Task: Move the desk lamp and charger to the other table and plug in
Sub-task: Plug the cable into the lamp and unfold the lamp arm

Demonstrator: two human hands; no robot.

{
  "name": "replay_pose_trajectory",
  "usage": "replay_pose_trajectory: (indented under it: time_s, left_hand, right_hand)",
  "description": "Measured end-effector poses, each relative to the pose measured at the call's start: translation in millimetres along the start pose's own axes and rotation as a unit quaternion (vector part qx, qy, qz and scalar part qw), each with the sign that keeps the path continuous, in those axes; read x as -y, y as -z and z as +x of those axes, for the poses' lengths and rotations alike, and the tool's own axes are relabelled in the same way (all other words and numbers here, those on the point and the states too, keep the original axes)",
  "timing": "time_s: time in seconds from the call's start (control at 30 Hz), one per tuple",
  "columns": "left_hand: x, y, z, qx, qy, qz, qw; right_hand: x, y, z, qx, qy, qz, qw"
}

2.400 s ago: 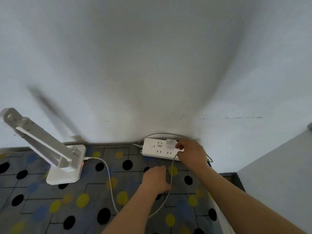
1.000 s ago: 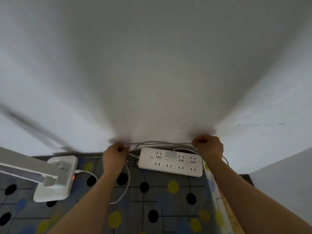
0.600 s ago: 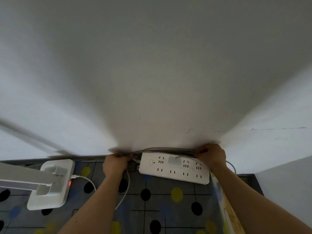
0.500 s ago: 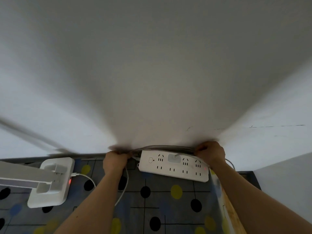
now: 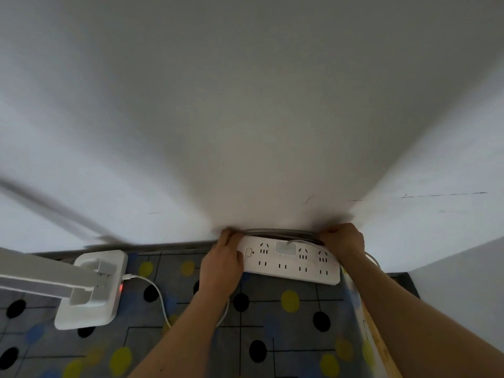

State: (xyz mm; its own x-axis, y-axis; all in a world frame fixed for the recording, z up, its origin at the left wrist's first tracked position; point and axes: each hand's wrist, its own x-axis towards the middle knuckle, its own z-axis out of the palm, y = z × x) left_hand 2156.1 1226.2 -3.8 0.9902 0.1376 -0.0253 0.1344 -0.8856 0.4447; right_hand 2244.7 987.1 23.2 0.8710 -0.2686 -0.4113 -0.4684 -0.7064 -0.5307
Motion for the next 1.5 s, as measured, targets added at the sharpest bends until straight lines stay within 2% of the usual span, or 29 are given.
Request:
replay_pose_trajectory:
  time_s: [0.13,0.23,0.43,0.57,0.67,0.73,0.9,1.0,1.13,1.2,1.33,1.5]
  left_hand:
    - [-6,6,4,0.034,0.006,0.051,0.998]
    - [-3,8,4,0.046,-0.001,0.059,0.997]
    - [1,5,-2,0.051,-0.012,0.077,0.996]
    - [-8,6,1,0.028,0.048,0.074,0.996]
    - [-12,6,11,0.046,0.095,0.089,0.99]
    - [-10,10,19,0.058,0.118,0.104,0.986]
    - [-6,13,19,-0.012,0.153,0.073,0.985]
    - [-5,13,19,-0.022,0.234,-0.056,0.97]
    - [1,13,24,-0.035,0.312,-0.263,0.913]
    - [-1,10,22,-0.044,0.331,-0.307,0.891]
    - [-5,0,10,-0.088,0.248,-0.18,0.948]
    - [3,-4,5,-0.088,0.161,-0.13,0.974]
  right_hand:
    - [3,2,-5,0.006,-0.005,0.041,0.999]
    - [0,5,-12,-0.022,-0.004,0.119,0.993]
    - [-7,11,-25,-0.034,-0.051,0.296,0.953]
    - [-8,15,-36,-0.052,-0.05,0.333,0.94]
    - [-9,21,-44,-0.056,-0.051,0.357,0.931]
    - [-9,25,-47,-0.037,-0.049,0.345,0.937]
    - [-17,26,-43,-0.027,-0.013,0.173,0.984]
    - [-25,21,-38,-0.024,-0.025,0.137,0.99]
    - [-29,10,-34,-0.026,-0.053,0.116,0.991]
    - [-26,7,-34,-0.031,-0.064,0.087,0.994]
    - [-19,6,-30,-0.043,-0.083,0.015,0.996]
    - [-24,6,-27,-0.035,-0.103,0.001,0.994]
